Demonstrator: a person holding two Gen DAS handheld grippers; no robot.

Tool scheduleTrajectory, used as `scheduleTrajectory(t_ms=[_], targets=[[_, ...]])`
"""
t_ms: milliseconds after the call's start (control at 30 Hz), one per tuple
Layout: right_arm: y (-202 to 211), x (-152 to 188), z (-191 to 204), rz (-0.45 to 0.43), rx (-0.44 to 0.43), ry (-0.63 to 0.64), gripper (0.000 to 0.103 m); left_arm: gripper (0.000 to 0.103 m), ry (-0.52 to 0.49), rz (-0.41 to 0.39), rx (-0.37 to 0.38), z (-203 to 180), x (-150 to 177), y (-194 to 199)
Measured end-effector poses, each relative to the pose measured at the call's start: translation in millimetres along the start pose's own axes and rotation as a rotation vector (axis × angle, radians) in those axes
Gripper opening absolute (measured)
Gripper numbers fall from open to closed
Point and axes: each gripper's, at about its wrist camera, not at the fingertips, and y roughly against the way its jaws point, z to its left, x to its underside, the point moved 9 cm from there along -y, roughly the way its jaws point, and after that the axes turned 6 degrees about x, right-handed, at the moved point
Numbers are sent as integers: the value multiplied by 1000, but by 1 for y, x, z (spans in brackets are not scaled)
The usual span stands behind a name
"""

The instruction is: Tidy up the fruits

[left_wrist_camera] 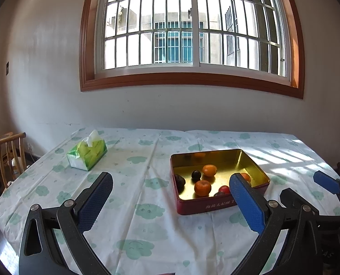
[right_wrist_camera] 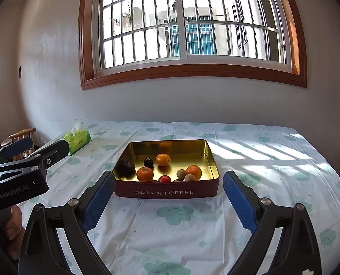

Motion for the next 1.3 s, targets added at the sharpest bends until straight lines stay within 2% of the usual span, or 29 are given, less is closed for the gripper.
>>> scheduleTrajectory(t_ms=[1300], targets=[[-5,7,-3,18,0,5,96,102,-12,-11,-16,0,0,0]])
